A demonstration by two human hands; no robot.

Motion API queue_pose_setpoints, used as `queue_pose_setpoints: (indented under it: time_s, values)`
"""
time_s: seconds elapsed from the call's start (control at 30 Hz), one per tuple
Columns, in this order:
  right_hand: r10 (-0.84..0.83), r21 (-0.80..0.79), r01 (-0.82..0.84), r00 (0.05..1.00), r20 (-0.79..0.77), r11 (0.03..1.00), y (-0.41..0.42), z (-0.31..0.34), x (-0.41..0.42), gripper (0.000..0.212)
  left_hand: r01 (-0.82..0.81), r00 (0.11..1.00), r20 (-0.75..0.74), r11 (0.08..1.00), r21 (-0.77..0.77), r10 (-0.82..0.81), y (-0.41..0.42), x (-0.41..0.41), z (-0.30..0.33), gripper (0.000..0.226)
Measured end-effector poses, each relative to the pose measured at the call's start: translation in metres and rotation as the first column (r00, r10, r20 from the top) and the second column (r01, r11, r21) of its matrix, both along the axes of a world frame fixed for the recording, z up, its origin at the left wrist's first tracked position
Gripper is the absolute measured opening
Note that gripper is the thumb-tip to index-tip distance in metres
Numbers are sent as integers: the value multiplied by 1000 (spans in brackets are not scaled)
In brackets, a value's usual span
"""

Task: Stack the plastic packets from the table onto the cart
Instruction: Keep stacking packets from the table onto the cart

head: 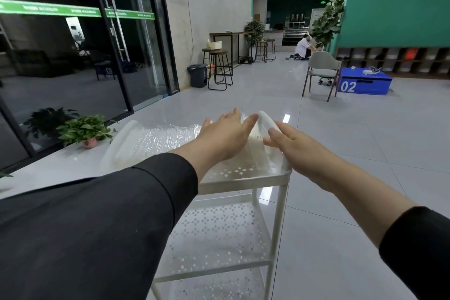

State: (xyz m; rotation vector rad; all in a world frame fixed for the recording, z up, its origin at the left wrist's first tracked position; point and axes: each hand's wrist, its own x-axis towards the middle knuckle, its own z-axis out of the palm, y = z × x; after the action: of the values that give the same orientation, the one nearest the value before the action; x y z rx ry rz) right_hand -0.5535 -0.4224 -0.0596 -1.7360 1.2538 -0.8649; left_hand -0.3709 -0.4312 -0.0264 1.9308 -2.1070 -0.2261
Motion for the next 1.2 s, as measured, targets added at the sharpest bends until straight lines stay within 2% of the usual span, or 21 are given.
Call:
queue_pose_setpoints:
  time_s: [0.1, 0.2, 0.37, 0.47, 0.57, 0.63, 0.7, 0.77, 0.83, 0.93, 1.0, 1.07, 1.2]
  values:
    - [-10, 6, 10, 1000, -28, 1000, 1, 3, 0, 48, 38, 992, -121, 999, -18, -40, 0, 0, 3, 66]
    - [-60, 10, 61, 995, -74, 998, 4, 9, 0, 64, -15, 977, -215, 992, -128, -13, 11, 9, 6, 64]
    - [-157, -188, 108, 950, -270, 976, 9, 17, 6, 71, -148, 970, -228, 954, -260, 88, 49, 48, 4, 53]
    - [-174, -272, 89, 935, -310, 958, 11, 24, 10, 68, -167, 981, -145, 940, -296, 129, 67, 75, 4, 46]
    - [-251, -415, 67, 879, -407, 907, 12, 33, 13, 65, -149, 987, 9, 939, -311, 159, 85, 100, 10, 46]
    - [-281, -539, -1, 852, -441, 842, 16, 40, 19, 64, -93, 973, 181, 958, -270, 145, 94, 116, 12, 56]
    - [-213, -606, -167, 837, -503, 778, 21, 48, 32, 66, -17, 936, 338, 972, -234, 98, 98, 128, 11, 70]
    - [-99, -569, -374, 768, -633, 733, 25, 54, 54, 69, 10, 905, 419, 979, -202, 77, 99, 134, 6, 79]
    - [-50, -502, -525, 655, -754, 688, 23, 53, 80, 74, 14, 871, 486, 986, -168, 70, 97, 137, -2, 80]
    - [-28, -398, -630, 512, -858, 667, 12, 45, 112, 81, 17, 850, 521, 986, -166, 73, 92, 138, -9, 68]
    - [-8, -330, -663, 439, -898, 672, 2, 42, 122, 76, 37, 853, 520, 986, -162, 53, 88, 137, -10, 65]
    - [6, -303, -672, 416, -909, 676, -5, 42, 125, 63, 64, 847, 531, 986, -152, 27, 86, 136, -8, 60]
    - [-16, -347, -666, 450, -893, 660, -11, 47, 123, 44, 82, 841, 541, 987, -139, 6, 82, 138, -11, 47]
